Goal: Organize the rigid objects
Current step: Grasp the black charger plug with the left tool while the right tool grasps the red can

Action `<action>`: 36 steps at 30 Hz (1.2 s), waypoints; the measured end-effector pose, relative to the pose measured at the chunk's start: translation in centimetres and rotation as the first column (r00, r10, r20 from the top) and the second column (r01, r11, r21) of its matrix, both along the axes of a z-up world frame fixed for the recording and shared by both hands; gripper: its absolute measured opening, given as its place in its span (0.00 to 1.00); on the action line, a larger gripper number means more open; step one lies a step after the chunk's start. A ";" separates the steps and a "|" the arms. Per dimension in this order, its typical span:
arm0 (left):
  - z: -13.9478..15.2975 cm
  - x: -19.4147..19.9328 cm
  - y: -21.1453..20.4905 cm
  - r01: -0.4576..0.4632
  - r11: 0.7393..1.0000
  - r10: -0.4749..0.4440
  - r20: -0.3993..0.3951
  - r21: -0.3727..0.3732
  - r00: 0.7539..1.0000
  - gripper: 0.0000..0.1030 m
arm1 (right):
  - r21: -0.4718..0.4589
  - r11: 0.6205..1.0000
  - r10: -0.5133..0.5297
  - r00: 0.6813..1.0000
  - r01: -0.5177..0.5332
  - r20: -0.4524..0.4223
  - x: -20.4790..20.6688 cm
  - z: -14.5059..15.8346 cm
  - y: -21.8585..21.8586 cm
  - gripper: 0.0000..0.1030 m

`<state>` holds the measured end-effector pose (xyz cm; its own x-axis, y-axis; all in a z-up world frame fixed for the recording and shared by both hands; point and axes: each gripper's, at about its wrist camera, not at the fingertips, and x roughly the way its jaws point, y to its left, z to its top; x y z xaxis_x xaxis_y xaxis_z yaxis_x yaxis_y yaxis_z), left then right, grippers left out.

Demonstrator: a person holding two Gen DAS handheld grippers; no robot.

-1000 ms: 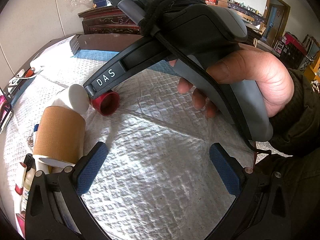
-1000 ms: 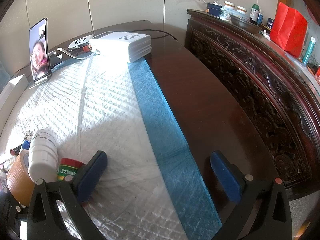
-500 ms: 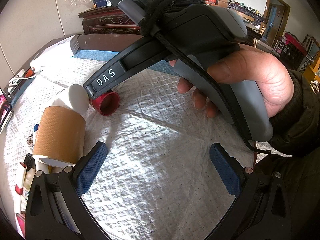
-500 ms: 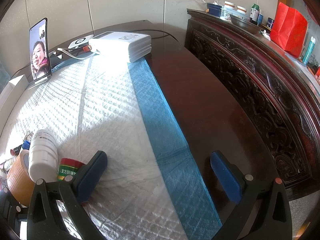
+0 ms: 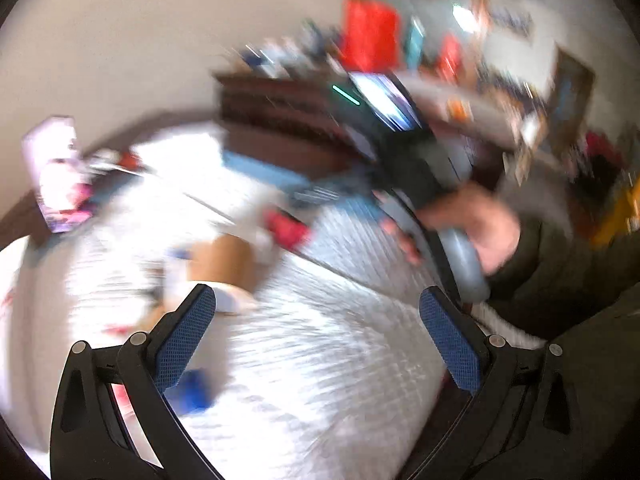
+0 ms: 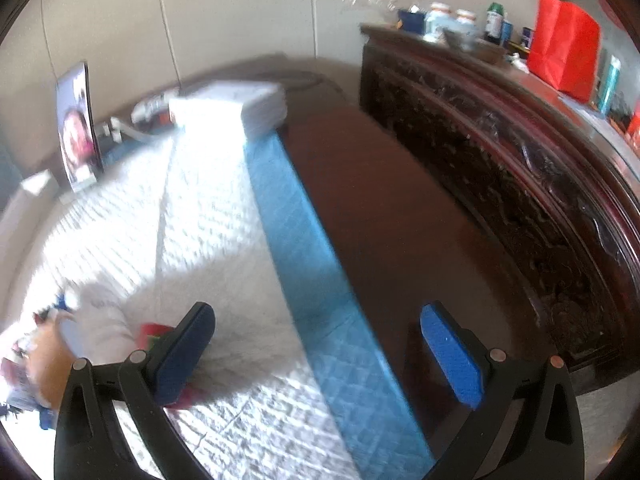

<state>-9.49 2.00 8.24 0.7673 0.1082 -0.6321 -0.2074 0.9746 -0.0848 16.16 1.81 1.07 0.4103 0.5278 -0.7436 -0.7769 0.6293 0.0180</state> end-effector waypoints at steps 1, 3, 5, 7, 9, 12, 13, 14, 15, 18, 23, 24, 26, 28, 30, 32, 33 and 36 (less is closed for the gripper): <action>1.1 -2.2 0.9 -0.064 0.998 0.064 0.051 0.011 0.997 1.00 | 0.052 0.999 -0.004 1.000 0.003 0.007 0.1 1.0 -0.8 1.00; 2.3 -6.2 2.8 -0.227 0.972 0.220 0.115 0.051 0.969 1.00 | 0.192 0.981 0.027 1.000 -0.027 0.001 -0.1 3.0 -2.5 1.00; 2.1 -9.2 5.7 -0.413 0.911 0.409 0.090 0.024 0.908 1.00 | 0.355 0.930 0.107 0.994 -0.096 -0.011 -0.4 5.0 -4.3 1.00; 0.8 -12.4 8.4 -0.560 0.828 0.561 0.066 -0.038 0.825 1.00 | 0.505 0.846 0.221 0.974 -0.173 -0.037 -1.0 6.2 -5.5 1.00; -0.2 -15.6 9.1 -0.623 0.778 0.628 0.050 -0.080 0.777 1.00 | 0.566 0.785 0.309 0.951 -0.250 -0.010 -1.6 7.0 -6.1 1.00; -3.1 -18.1 9.7 -0.684 0.708 0.692 -0.023 -0.175 0.722 0.99 | 0.369 0.859 0.361 0.931 -0.355 0.054 -3.6 6.5 -3.8 1.00; -3.8 -17.3 9.7 -0.690 0.697 0.695 -0.056 -0.193 0.717 0.97 | 0.313 0.884 0.349 0.936 -0.347 0.049 -3.7 6.2 -3.2 1.00; -4.1 -16.9 9.8 -0.690 0.693 0.693 -0.070 -0.209 0.718 0.95 | 0.265 0.907 0.339 0.941 -0.327 -0.001 -3.4 5.5 -2.8 1.00; -4.5 -16.7 9.3 -0.687 0.694 0.688 -0.082 -0.215 0.721 0.94 | 0.216 0.923 0.333 0.942 -0.318 -0.040 -3.2 4.5 -2.5 1.00; -5.6 -14.8 8.3 -0.661 0.722 0.653 -0.116 -0.207 0.749 0.94 | 0.173 0.927 0.353 0.929 -0.332 -0.109 -3.3 3.0 -2.6 1.00; -6.1 -12.7 7.4 -0.638 0.758 0.618 -0.166 -0.136 0.769 0.80 | 0.121 0.928 0.362 0.930 -0.353 -0.066 -3.6 2.7 -3.9 1.00; -6.4 -12.4 7.4 -0.642 0.756 0.619 -0.178 -0.127 0.765 0.72 | 0.108 0.928 0.363 0.930 -0.356 -0.053 -3.7 2.7 -4.4 1.00; -7.1 -12.0 7.4 -0.651 0.750 0.622 -0.210 -0.117 0.754 0.64 | 0.080 0.928 0.367 0.930 -0.365 -0.012 -4.4 2.8 -4.9 0.96; -7.7 -11.5 7.5 -0.651 0.750 0.618 -0.228 -0.115 0.752 0.60 | 0.044 0.924 0.379 0.925 -0.379 0.011 -4.7 2.1 -4.3 0.89; -7.9 -11.3 7.4 -0.652 0.752 0.620 -0.233 -0.097 0.749 0.60 | 0.016 0.922 0.388 0.922 -0.388 0.021 -4.7 1.4 -2.9 0.76; -8.0 -11.1 7.4 -0.654 0.750 0.622 -0.236 -0.094 0.747 0.59 | -0.003 0.919 0.395 0.918 -0.395 0.013 -4.7 1.0 -2.6 0.65; -8.1 -10.9 7.5 -0.657 0.749 0.624 -0.236 -0.090 0.744 0.55 | -0.010 0.918 0.398 0.918 -0.398 0.006 -4.7 0.8 -2.4 0.59; -8.1 -10.6 7.6 -0.660 0.750 0.632 -0.244 -0.050 0.736 0.39 | -0.037 0.912 0.409 0.912 -0.409 0.001 -4.8 0.5 -1.8 0.50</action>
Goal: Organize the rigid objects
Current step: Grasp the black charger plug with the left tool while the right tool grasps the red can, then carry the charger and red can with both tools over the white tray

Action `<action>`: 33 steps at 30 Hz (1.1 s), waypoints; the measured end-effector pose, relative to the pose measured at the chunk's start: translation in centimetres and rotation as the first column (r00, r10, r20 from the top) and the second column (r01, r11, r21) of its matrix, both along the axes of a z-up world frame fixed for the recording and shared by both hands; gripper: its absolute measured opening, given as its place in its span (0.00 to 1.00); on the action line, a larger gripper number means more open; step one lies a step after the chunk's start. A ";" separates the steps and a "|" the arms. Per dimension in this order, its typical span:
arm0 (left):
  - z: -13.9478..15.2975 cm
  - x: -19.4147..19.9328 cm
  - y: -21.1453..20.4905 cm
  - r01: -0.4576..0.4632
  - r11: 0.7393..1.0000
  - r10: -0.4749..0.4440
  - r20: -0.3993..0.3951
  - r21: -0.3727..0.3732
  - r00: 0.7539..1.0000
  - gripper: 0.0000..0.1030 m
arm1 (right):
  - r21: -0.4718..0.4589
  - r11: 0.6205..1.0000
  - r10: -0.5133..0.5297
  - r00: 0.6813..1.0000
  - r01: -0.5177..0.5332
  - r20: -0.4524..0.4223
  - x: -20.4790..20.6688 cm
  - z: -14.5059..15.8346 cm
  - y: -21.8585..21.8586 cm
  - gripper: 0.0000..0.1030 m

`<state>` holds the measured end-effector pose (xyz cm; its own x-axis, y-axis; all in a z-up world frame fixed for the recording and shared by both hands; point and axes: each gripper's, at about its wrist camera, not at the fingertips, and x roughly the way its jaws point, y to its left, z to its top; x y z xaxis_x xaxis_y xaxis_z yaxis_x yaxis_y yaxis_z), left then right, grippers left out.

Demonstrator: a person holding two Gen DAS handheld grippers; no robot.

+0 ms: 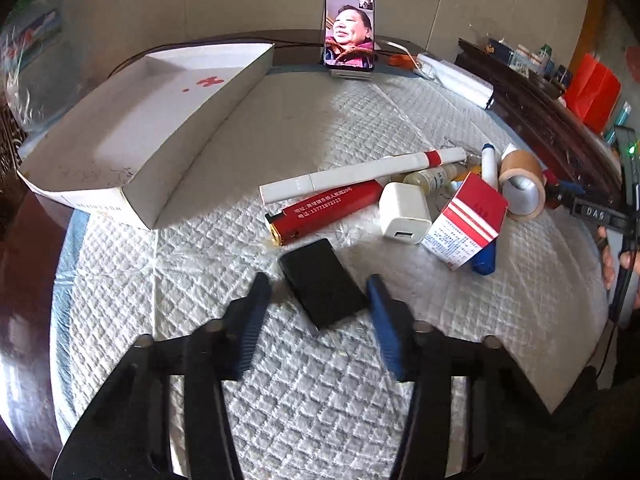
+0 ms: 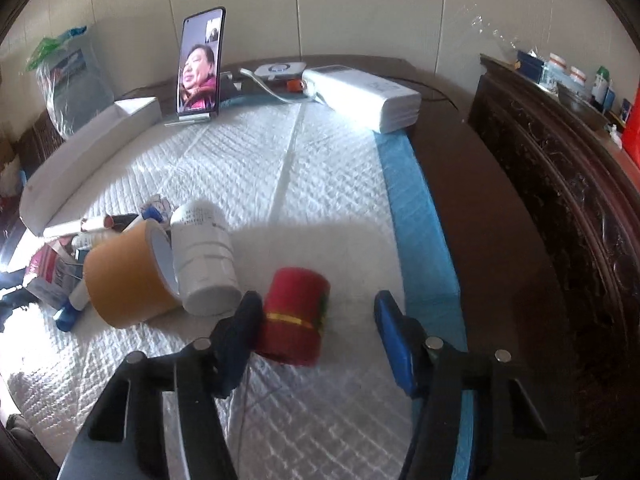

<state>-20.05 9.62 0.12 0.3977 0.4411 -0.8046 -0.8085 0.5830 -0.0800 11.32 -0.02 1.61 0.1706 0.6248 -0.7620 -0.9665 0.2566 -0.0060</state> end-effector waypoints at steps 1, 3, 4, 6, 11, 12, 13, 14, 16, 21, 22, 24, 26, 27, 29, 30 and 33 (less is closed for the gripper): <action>0.0 0.0 0.0 -0.002 1.000 0.002 -0.010 0.012 1.000 0.35 | -0.004 1.000 0.006 1.000 -0.006 0.005 -0.1 0.0 0.1 0.48; 0.0 -0.2 -0.1 -0.001 1.000 0.002 -0.013 0.025 1.000 0.29 | -0.006 1.000 0.011 1.000 -0.011 0.019 -0.3 0.0 0.2 0.30; 0.0 -0.3 -0.1 0.001 1.000 0.000 -0.010 0.029 1.000 0.29 | -0.002 1.000 0.019 1.000 -0.019 0.015 -0.4 0.0 0.1 0.28; 0.0 -0.5 -0.1 0.007 1.000 -0.007 0.002 0.030 1.000 0.29 | 0.006 1.000 0.016 1.000 -0.016 0.002 -0.3 -0.1 0.0 0.28; 0.5 -1.3 -0.5 -0.003 0.999 0.001 0.030 0.048 1.000 0.28 | 0.054 0.999 -0.006 0.999 0.008 -0.036 0.4 0.8 -0.7 0.27; 0.7 -1.4 -0.6 -0.005 0.999 0.002 0.041 0.054 0.999 0.28 | 0.074 0.997 -0.009 0.999 0.013 -0.050 0.6 1.3 -1.0 0.27; 1.1 -1.6 -0.7 -0.005 0.998 0.002 0.050 0.062 0.999 0.28 | 0.090 0.996 -0.009 0.998 0.014 -0.059 0.7 1.7 -1.1 0.27; 1.3 -1.7 -0.7 -0.004 0.997 -0.001 0.063 0.071 0.998 0.28 | 0.109 0.994 -0.006 0.998 0.014 -0.070 0.7 2.1 -1.3 0.27; 1.9 -2.0 -0.9 -0.010 0.996 0.002 0.082 0.089 0.997 0.28 | 0.156 0.988 0.006 0.996 0.009 -0.092 0.7 3.3 -1.6 0.27; 3.6 -2.8 -0.8 -0.033 0.990 0.016 0.122 0.139 0.992 0.28 | 0.224 0.974 0.057 0.988 -0.023 -0.145 -0.4 5.3 -1.7 0.27; 3.9 -3.1 -0.8 -0.038 0.988 0.019 0.128 0.151 0.992 0.28 | 0.231 0.972 0.073 0.987 -0.038 -0.144 -0.8 5.7 -1.6 0.27; 4.6 -3.7 -0.7 -0.056 0.984 0.032 0.136 0.171 0.990 0.28 | 0.238 0.969 0.100 0.984 -0.062 -0.150 -1.5 6.1 -1.4 0.27; 5.4 -4.3 -0.3 -0.077 0.979 0.049 0.149 0.191 0.988 0.28 | 0.248 0.965 0.127 0.978 -0.083 -0.167 -2.2 6.5 -1.0 0.27; 5.8 -4.7 -0.2 -0.088 0.976 0.057 0.156 0.199 0.986 0.28 | 0.252 0.963 0.139 0.975 -0.092 -0.176 -2.5 6.7 -0.8 0.27; 6.4 -5.4 0.0 -0.111 0.970 0.074 0.173 0.216 0.982 0.28 | 0.259 0.959 0.164 0.969 -0.112 -0.187 -3.2 7.0 -0.3 0.27; 6.6 -5.7 0.1 -0.119 0.968 0.080 0.178 0.222 0.981 0.28 | 0.264 0.957 0.175 0.967 -0.123 -0.184 -3.6 7.2 -0.2 0.27; 7.2 -6.7 0.3 -0.144 0.960 0.100 0.190 0.238 0.977 0.28 | 0.275 0.948 0.214 0.961 -0.161 -0.176 -4.9 7.7 0.2 0.27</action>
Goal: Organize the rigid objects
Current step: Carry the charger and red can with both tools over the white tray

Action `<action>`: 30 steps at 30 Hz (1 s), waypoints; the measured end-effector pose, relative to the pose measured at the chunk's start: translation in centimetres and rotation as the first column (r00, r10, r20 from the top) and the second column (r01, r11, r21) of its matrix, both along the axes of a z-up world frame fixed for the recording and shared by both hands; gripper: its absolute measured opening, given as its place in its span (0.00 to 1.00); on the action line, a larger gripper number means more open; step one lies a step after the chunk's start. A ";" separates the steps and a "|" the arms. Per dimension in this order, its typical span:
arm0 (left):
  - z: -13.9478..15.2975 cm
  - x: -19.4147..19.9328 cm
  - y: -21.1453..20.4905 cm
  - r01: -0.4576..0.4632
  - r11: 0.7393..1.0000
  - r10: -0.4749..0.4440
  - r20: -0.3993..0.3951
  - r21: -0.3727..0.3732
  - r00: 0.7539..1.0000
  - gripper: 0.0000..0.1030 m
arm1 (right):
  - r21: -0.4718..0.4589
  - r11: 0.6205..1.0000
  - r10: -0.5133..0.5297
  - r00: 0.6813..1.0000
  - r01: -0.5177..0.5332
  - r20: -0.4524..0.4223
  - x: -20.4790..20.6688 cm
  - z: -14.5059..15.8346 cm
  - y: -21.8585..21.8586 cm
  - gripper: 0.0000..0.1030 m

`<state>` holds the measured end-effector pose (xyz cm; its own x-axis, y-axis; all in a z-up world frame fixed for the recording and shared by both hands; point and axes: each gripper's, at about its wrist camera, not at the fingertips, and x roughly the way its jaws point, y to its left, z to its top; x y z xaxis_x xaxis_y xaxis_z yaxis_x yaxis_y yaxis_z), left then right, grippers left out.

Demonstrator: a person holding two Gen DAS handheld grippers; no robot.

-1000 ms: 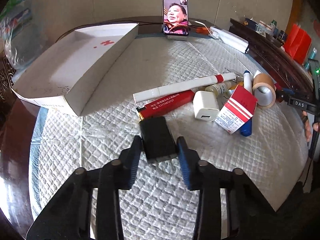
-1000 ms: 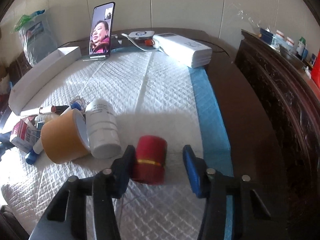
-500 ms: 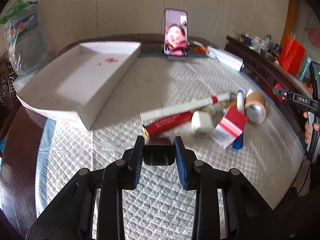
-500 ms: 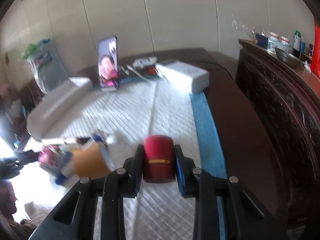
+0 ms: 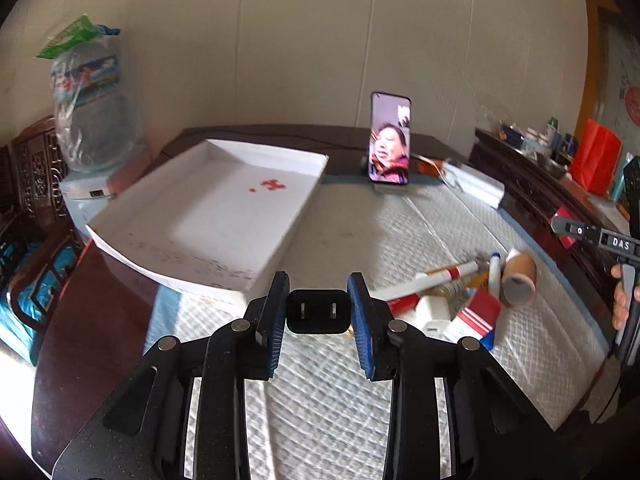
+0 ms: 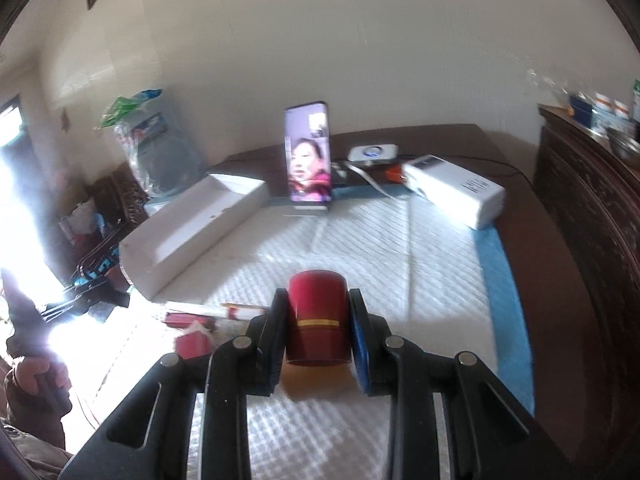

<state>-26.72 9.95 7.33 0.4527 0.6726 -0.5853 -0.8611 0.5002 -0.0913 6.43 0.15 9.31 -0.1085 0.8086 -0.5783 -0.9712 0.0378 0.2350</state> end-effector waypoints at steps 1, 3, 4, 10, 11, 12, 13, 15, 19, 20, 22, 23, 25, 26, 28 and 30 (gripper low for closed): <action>0.2 -0.3 0.1 -0.008 1.000 0.008 0.003 0.005 1.000 0.28 | 0.004 1.000 0.020 1.000 -0.020 -0.001 -0.6 0.2 0.3 0.27; 0.4 -0.8 0.2 -0.019 1.000 0.019 0.010 0.013 1.000 0.29 | 0.004 0.999 0.040 0.999 -0.040 0.003 -1.5 0.4 0.6 0.27; 0.5 -1.1 0.3 -0.026 0.999 0.026 0.014 0.018 1.000 0.28 | 0.004 0.999 0.054 0.999 -0.054 0.004 -2.0 0.5 0.9 0.27; 1.6 -2.6 0.5 -0.062 0.997 0.061 0.028 0.055 0.998 0.29 | -0.007 0.991 0.137 0.991 -0.137 -0.003 -5.0 0.9 2.6 0.27; 1.8 -2.9 0.6 -0.069 0.996 0.067 0.031 0.062 0.997 0.29 | -0.006 0.989 0.145 0.989 -0.145 0.005 -5.4 1.0 2.8 0.27; 2.0 -3.1 0.7 -0.076 0.995 0.074 0.034 0.069 0.997 0.29 | -0.001 0.988 0.151 0.988 -0.151 0.016 -5.8 1.2 3.0 0.27; 2.3 -3.4 0.7 -0.085 0.994 0.082 0.037 0.076 0.996 0.29 | 0.006 0.988 0.157 0.987 -0.157 0.026 -6.3 1.5 3.3 0.27; 2.7 -4.1 0.8 -0.098 0.991 0.094 0.042 0.090 0.995 0.29 | 0.017 0.987 0.161 0.986 -0.162 0.031 -6.8 1.9 3.5 0.27; 3.6 -5.3 1.2 -0.124 0.986 0.118 0.055 0.110 0.991 0.29 | 0.036 0.985 0.168 0.985 -0.169 0.041 -7.7 2.8 4.1 0.27; 3.8 -5.5 1.3 -0.128 0.985 0.122 0.058 0.113 0.991 0.29 | 0.038 0.985 0.169 0.985 -0.171 0.042 -7.9 3.0 4.2 0.27; 4.3 -5.9 1.5 -0.134 0.983 0.127 0.061 0.124 0.990 0.29 | 0.040 0.984 0.173 0.984 -0.174 0.039 -8.3 3.4 4.6 0.27; 4.5 -6.0 1.6 -0.136 0.982 0.129 0.061 0.131 0.990 0.29 | 0.042 0.983 0.176 0.984 -0.178 0.038 -8.5 3.6 4.8 0.27; 5.2 -6.1 1.8 -0.140 0.979 0.133 0.061 0.147 0.989 0.29 | 0.048 0.982 0.183 0.982 -0.185 0.036 -8.9 4.0 5.2 0.27; 5.5 -6.2 2.0 -0.142 0.977 0.134 0.064 0.157 0.989 0.29 | 0.055 0.980 0.190 0.981 -0.192 0.038 -9.3 4.4 5.4 0.27; 6.1 -6.4 2.4 -0.149 0.974 0.139 0.074 0.169 0.988 0.29 | 0.070 0.977 0.199 0.979 -0.202 0.049 -10.1 4.9 5.8 0.27; 6.6 -6.7 2.7 -0.164 0.970 0.150 0.087 0.181 0.985 0.29 | 0.080 0.973 0.211 0.976 -0.215 0.053 -10.9 5.1 6.3 0.27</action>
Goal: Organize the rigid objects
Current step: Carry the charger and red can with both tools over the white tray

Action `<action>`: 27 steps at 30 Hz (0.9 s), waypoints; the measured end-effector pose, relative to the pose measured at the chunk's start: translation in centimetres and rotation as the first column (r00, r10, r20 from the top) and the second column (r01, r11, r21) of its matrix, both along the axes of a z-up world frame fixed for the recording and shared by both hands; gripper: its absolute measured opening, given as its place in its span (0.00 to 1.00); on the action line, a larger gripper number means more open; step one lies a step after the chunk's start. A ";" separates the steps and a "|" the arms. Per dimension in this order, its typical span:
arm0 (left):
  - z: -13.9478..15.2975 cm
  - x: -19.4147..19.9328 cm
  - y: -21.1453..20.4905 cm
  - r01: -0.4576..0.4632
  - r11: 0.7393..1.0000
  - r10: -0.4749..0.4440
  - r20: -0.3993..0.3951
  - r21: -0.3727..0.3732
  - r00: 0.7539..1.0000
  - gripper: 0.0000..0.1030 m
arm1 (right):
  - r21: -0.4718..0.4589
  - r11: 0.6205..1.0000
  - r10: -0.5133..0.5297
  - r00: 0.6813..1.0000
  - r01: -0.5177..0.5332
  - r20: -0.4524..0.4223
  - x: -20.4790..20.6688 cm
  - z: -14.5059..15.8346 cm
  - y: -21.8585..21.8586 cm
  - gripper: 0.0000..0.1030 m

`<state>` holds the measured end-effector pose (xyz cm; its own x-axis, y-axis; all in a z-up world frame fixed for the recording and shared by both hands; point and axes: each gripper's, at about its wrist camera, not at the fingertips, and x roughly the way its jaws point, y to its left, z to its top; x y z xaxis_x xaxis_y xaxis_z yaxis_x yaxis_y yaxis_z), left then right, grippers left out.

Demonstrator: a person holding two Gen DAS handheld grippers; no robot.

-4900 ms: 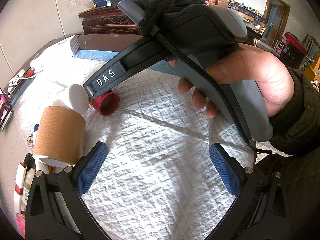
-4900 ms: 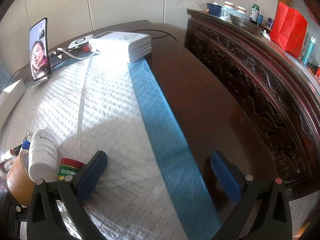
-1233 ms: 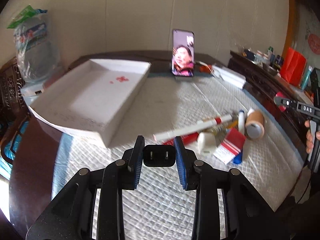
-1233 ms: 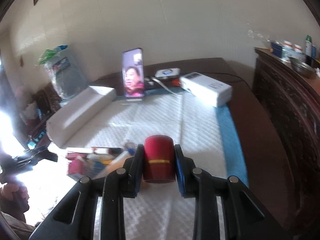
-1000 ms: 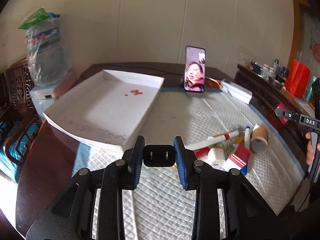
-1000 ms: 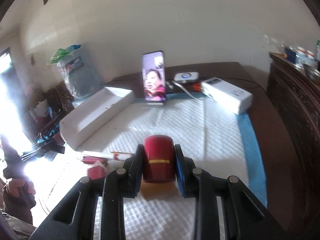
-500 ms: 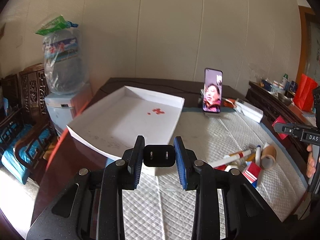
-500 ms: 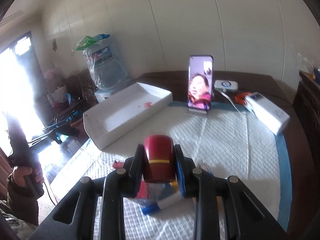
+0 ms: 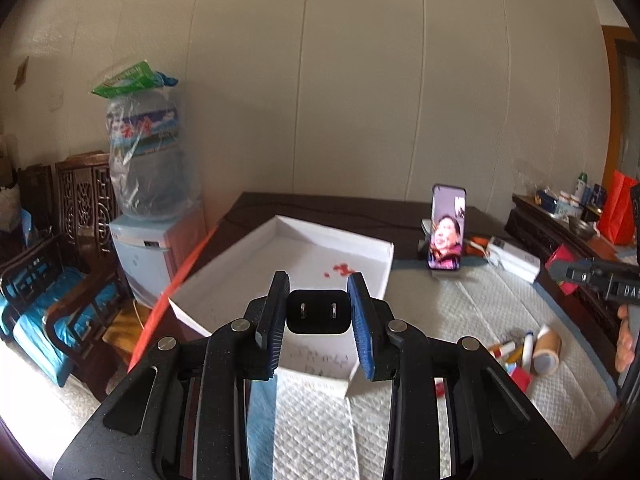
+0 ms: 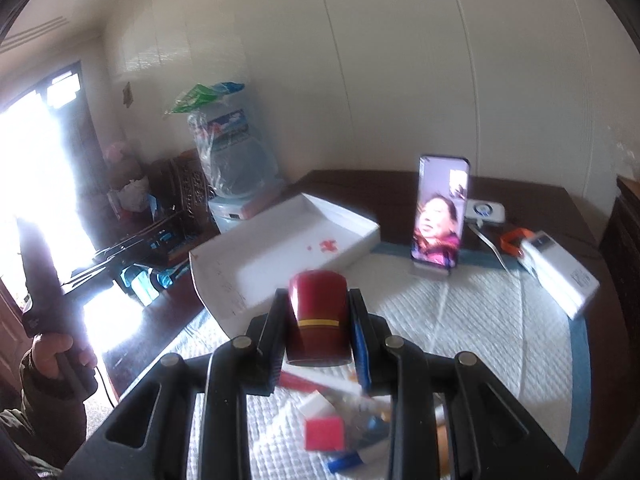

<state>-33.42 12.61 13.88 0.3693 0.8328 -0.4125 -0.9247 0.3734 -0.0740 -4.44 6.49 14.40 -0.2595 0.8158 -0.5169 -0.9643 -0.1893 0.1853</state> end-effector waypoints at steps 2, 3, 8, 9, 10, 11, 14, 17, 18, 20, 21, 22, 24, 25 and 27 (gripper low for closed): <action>0.1 -0.3 0.5 -0.014 1.000 0.014 0.014 0.002 1.000 0.29 | -0.012 1.000 0.019 1.000 -0.020 -0.018 -0.7 -0.2 0.8 0.27; 0.2 -0.4 0.7 -0.021 1.000 0.021 0.017 0.000 1.000 0.29 | -0.022 0.999 0.029 0.999 -0.030 -0.028 -1.1 -0.4 1.2 0.27; 0.1 -0.8 2.3 -0.080 0.997 0.080 -0.005 0.002 0.997 0.29 | -0.042 0.998 0.048 0.998 -0.050 -0.044 -2.4 -0.5 3.3 0.27; 0.0 -0.8 2.6 -0.090 0.996 0.090 -0.008 0.000 0.996 0.29 | -0.043 0.998 0.046 0.998 -0.048 -0.042 -2.6 -0.5 3.8 0.27; -0.1 -0.8 3.1 -0.099 0.995 0.099 -0.011 -0.005 0.995 0.29 | -0.045 0.998 0.048 0.998 -0.049 -0.042 -2.8 -0.4 4.1 0.27; -0.2 -0.8 3.4 -0.105 0.994 0.105 -0.014 -0.009 0.994 0.29 | -0.049 0.997 0.050 0.998 -0.052 -0.047 -3.0 -0.4 4.4 0.27; -0.7 -0.7 4.8 -0.130 0.991 0.129 -0.019 -0.018 0.991 0.29 | -0.069 0.996 0.059 0.996 -0.064 -0.066 -3.7 -0.4 5.8 0.27; -1.6 -0.5 6.6 -0.162 0.986 0.162 -0.016 -0.047 0.987 0.29 | -0.096 0.992 0.074 0.995 -0.081 -0.068 -4.7 -0.6 7.4 0.27; -1.9 -0.5 7.1 -0.179 0.982 0.179 -0.013 -0.055 0.984 0.29 | -0.108 0.990 0.082 0.994 -0.089 -0.067 -5.1 -0.8 8.0 0.27; -2.7 -0.4 8.4 -0.189 0.979 0.190 -0.004 -0.081 0.982 0.29 | -0.142 0.984 0.103 0.993 -0.110 -0.057 -6.2 -1.4 9.0 0.27; -3.1 -0.2 9.0 -0.192 0.977 0.192 -0.006 -0.097 0.981 0.29 | -0.153 0.981 0.110 0.993 -0.116 -0.049 -6.7 -1.6 9.4 0.27; -3.5 0.0 9.8 -0.194 0.975 0.194 -0.011 -0.111 0.981 0.29 | -0.161 0.980 0.113 0.993 -0.118 -0.036 -7.2 -1.9 9.8 0.27; -4.2 0.6 10.9 -0.202 0.971 0.200 -0.030 -0.126 0.979 0.29 | -0.173 0.977 0.119 0.993 -0.121 -0.020 -8.2 -2.3 10.8 0.27; -4.6 0.9 11.6 -0.208 0.969 0.204 -0.043 -0.132 0.978 0.29 | -0.183 0.976 0.120 0.993 -0.121 -0.016 -8.8 -2.6 11.6 0.27; -5.4 1.3 12.8 -0.227 0.962 0.219 -0.071 -0.149 0.973 0.29 | -0.198 0.972 0.125 0.992 -0.126 -0.019 -9.4 -3.1 12.6 0.27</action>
